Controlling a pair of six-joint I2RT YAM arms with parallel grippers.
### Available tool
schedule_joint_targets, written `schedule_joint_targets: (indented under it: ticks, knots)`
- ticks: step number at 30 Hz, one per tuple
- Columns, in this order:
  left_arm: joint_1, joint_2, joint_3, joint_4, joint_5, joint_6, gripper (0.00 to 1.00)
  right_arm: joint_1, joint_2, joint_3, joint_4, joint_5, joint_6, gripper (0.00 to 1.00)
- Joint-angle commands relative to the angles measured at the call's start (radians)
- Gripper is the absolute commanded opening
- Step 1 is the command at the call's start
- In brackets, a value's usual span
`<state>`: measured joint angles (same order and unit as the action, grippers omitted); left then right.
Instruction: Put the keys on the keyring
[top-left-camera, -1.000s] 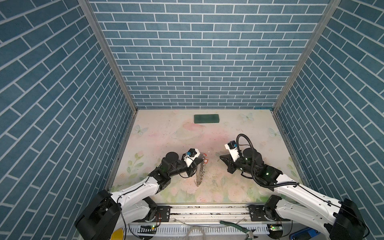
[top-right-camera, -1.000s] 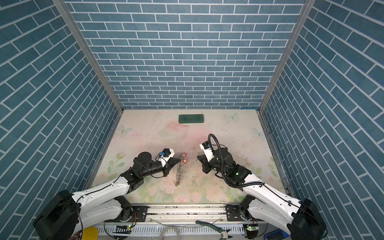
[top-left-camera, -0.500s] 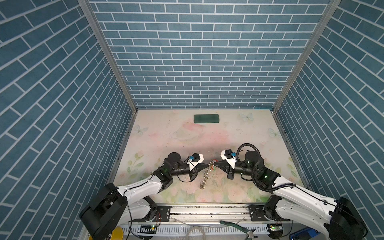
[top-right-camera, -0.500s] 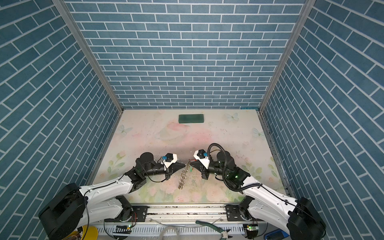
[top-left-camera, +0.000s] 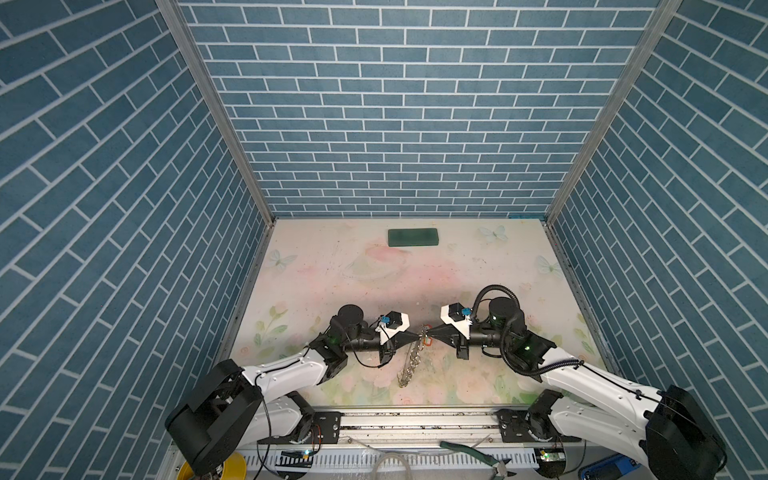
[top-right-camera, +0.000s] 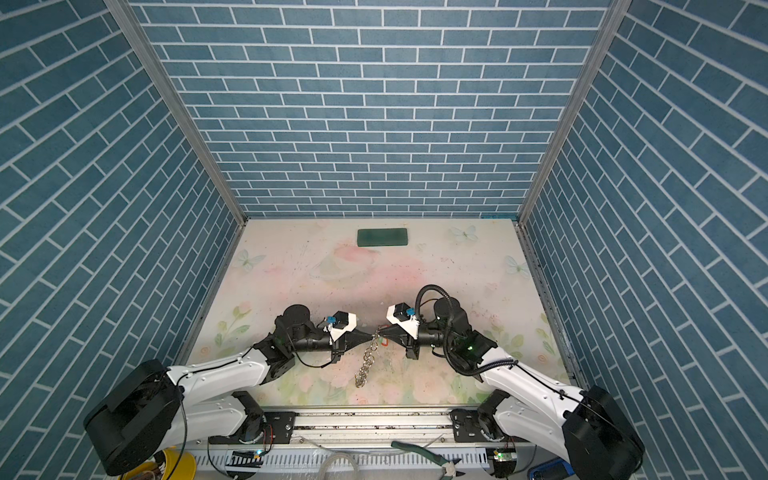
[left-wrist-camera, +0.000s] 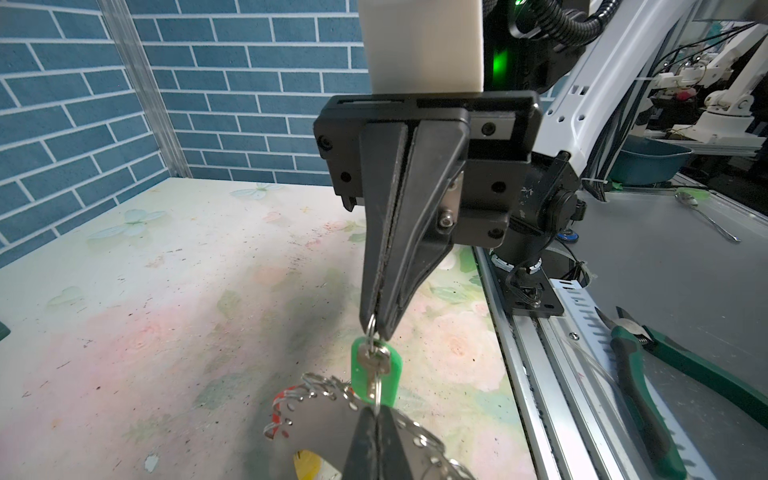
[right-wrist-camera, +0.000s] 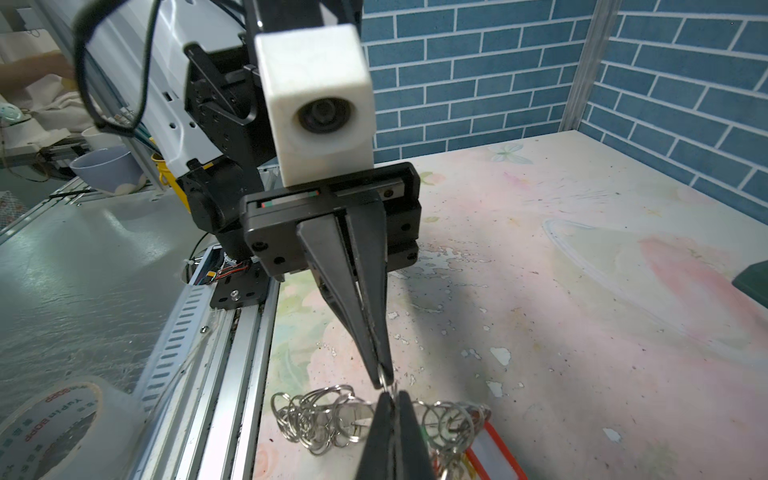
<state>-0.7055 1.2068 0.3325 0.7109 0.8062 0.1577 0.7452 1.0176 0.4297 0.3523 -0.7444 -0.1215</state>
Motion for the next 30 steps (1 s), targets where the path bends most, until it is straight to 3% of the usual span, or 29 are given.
schedule_joint_targets:
  ticks: [1, 30]
  knots:
    - [-0.003, 0.008, 0.017, 0.003, 0.022, 0.020, 0.00, -0.003, 0.004, -0.022, 0.019, -0.072, -0.060, 0.00]
    - [-0.003, 0.033, 0.030, 0.012, 0.108, -0.005, 0.00, -0.001, 0.010, -0.046, 0.049, 0.065, -0.115, 0.00]
